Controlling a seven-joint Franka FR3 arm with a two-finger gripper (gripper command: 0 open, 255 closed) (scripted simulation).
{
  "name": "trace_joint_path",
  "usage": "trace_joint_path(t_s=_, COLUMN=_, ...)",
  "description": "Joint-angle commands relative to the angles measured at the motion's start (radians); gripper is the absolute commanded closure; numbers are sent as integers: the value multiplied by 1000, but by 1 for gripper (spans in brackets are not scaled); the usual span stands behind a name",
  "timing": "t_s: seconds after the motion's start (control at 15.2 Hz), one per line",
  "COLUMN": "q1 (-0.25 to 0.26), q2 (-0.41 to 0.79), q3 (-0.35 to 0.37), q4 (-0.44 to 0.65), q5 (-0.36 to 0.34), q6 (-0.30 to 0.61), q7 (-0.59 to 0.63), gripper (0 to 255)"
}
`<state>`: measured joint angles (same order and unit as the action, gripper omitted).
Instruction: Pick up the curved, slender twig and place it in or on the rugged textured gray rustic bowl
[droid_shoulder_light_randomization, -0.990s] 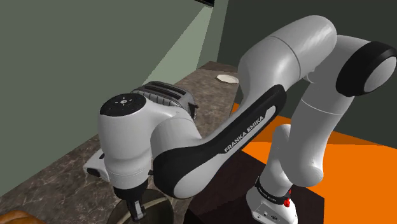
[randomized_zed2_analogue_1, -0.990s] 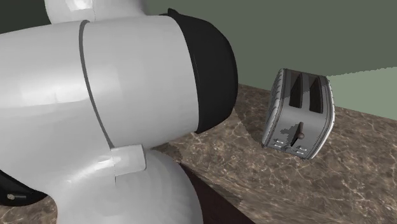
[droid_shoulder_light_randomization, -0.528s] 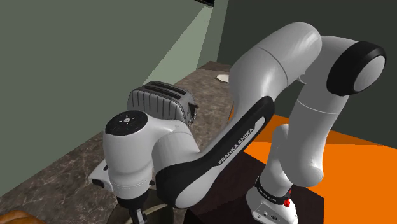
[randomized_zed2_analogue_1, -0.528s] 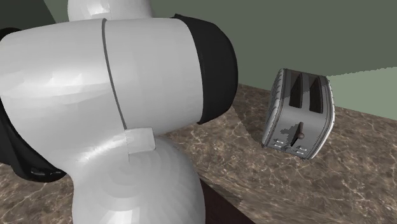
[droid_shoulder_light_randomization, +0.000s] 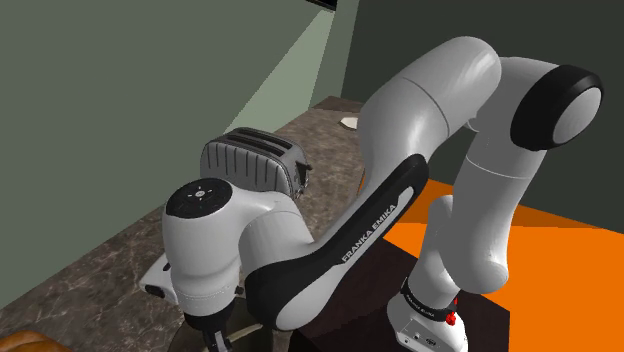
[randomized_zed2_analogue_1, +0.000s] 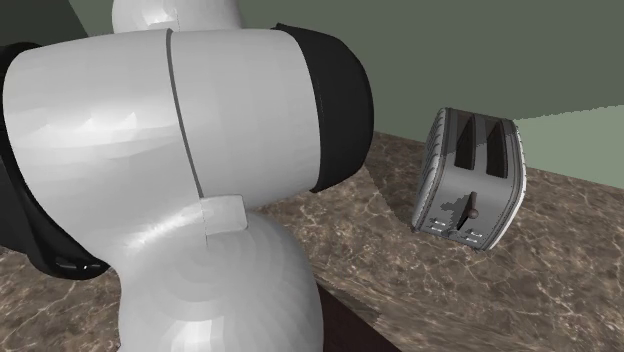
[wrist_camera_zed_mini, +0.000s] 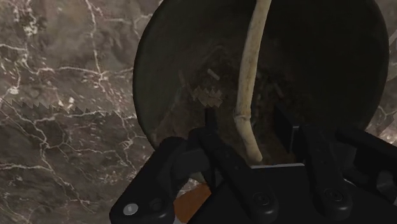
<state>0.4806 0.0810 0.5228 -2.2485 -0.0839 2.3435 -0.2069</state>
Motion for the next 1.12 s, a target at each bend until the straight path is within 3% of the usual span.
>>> trace_joint_path(t_s=0.0, q1=0, q2=0, q3=0, q4=0, q5=0, q6=0, q7=0, gripper=0)
trace_joint_path(t_s=0.26, q1=0, q2=0, q3=0, q4=0, q5=0, q6=0, q7=0, gripper=0)
trace_joint_path(t_s=0.53, q1=-6, q2=-87, q3=5, q4=48, q5=63, q6=-121, q7=-44, gripper=0)
trace_joint_path(t_s=1.06, q1=-5, q2=-87, q3=4, q4=48, q5=63, q6=-121, q7=-44, gripper=0)
